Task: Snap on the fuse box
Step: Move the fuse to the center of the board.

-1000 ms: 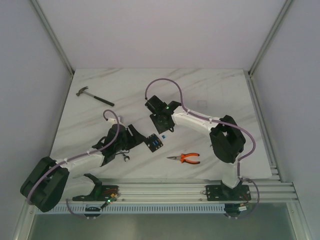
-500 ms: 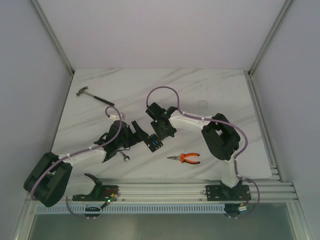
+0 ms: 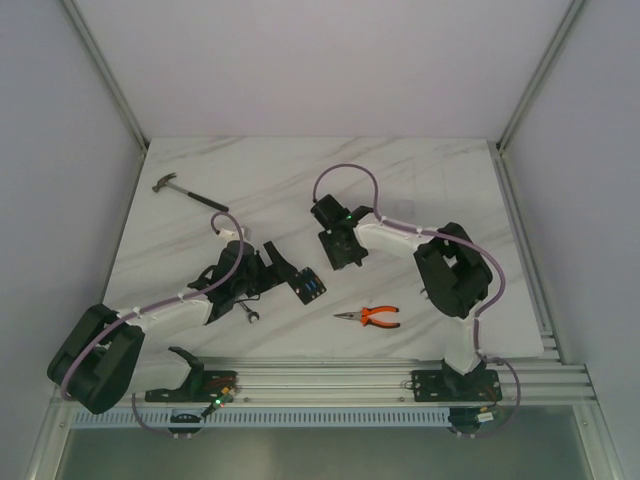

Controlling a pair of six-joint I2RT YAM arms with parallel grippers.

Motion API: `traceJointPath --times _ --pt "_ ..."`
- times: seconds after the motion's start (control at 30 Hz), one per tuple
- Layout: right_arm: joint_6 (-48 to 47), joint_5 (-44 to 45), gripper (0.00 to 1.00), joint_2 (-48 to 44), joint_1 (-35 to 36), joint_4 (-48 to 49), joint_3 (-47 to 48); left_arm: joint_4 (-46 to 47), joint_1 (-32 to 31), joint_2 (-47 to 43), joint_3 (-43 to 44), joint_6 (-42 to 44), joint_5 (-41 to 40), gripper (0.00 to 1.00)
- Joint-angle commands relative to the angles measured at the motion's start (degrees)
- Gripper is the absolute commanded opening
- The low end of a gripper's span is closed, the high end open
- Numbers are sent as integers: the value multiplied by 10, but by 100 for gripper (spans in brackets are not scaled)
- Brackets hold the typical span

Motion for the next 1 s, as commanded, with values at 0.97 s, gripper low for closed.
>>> traceJointPath --times 0.97 --pt "56 30 65 -80 -49 75 -82 -26 3 -24 8 -2 -35 100"
